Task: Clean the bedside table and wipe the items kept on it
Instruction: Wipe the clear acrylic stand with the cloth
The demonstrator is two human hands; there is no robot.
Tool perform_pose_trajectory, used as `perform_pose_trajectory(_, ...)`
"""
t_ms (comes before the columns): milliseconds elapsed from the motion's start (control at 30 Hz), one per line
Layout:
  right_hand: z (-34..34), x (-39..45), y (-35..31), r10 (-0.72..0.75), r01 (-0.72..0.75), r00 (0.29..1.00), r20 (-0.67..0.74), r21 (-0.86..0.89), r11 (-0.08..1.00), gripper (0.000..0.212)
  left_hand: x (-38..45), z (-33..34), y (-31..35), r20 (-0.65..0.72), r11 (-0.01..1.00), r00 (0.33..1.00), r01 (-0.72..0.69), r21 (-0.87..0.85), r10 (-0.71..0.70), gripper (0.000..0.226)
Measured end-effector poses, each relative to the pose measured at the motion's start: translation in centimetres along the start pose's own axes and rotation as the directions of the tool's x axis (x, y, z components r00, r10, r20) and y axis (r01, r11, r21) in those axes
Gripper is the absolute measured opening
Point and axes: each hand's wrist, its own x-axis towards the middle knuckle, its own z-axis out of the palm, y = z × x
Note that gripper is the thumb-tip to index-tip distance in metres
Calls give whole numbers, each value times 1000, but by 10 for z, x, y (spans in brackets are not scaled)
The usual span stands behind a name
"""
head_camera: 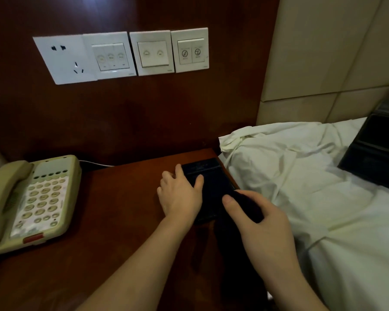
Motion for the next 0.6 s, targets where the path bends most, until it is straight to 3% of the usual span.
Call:
perform_pose_trajectory(133,-19,-8,-18,-41,41,999,-6,-26,999,17,-35,-33,-9,109,970,991,-46,-239,74,62)
perform_pose_trajectory(300,-60,-44,-41,-99,96,995,-31,-73,993,11,-111,-81,-16,-3,894,967,-235,-381,254,24)
perform_pose_trajectory(400,-98,-56,-44,-95,88,994,-51,-130,988,8,-137,-97,16,-42,839,939,-325,-437,342,13)
perform_pose_trajectory(600,-199,-42,-48,-21,-14,986,-164,-210,978,12,-154,-82,124,-3,727,841,-470,-500,541,12)
